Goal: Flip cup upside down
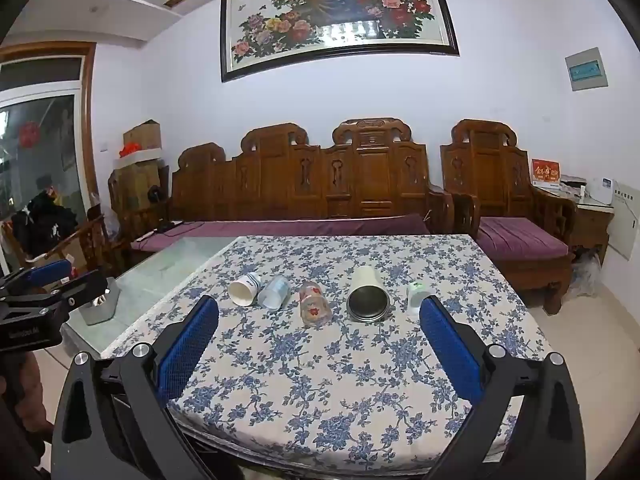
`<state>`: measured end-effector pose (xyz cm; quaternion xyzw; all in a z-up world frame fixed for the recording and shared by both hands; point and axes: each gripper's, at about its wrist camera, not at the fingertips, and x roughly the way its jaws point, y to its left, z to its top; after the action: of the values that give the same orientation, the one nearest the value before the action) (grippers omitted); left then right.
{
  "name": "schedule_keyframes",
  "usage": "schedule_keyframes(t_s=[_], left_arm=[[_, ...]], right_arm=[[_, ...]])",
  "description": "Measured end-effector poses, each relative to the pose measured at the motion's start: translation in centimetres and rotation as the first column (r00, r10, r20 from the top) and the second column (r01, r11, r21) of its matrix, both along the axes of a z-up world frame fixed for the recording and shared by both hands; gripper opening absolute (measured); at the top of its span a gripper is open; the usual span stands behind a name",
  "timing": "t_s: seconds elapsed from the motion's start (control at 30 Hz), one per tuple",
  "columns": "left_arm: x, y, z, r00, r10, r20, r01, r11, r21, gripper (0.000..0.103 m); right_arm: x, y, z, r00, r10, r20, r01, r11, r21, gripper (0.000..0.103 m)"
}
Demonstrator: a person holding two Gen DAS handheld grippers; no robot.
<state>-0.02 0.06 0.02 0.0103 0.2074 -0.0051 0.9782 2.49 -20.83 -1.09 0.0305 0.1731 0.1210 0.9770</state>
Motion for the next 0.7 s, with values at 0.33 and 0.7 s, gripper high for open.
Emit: schedule_keyframes(t_s=[0.33, 0.7], left_arm=[[-0.15, 0.13, 0.45, 1.000, -0.012, 0.006, 0.012, 1.000, -0.006, 0.095], [-0.37, -0.09, 0.73, 1.000, -0.019, 0.021, 0.020, 1.000, -0.014, 0.095]], right_arm=[[0.00, -0.10, -0.04, 1.000, -0.003, -0.003, 0.003, 1.000, -0.005, 0.101], [-0.02, -0.08, -0.06, 1.000, -0.002, -0.001, 0.002, 1.000, -0.004, 0.101]])
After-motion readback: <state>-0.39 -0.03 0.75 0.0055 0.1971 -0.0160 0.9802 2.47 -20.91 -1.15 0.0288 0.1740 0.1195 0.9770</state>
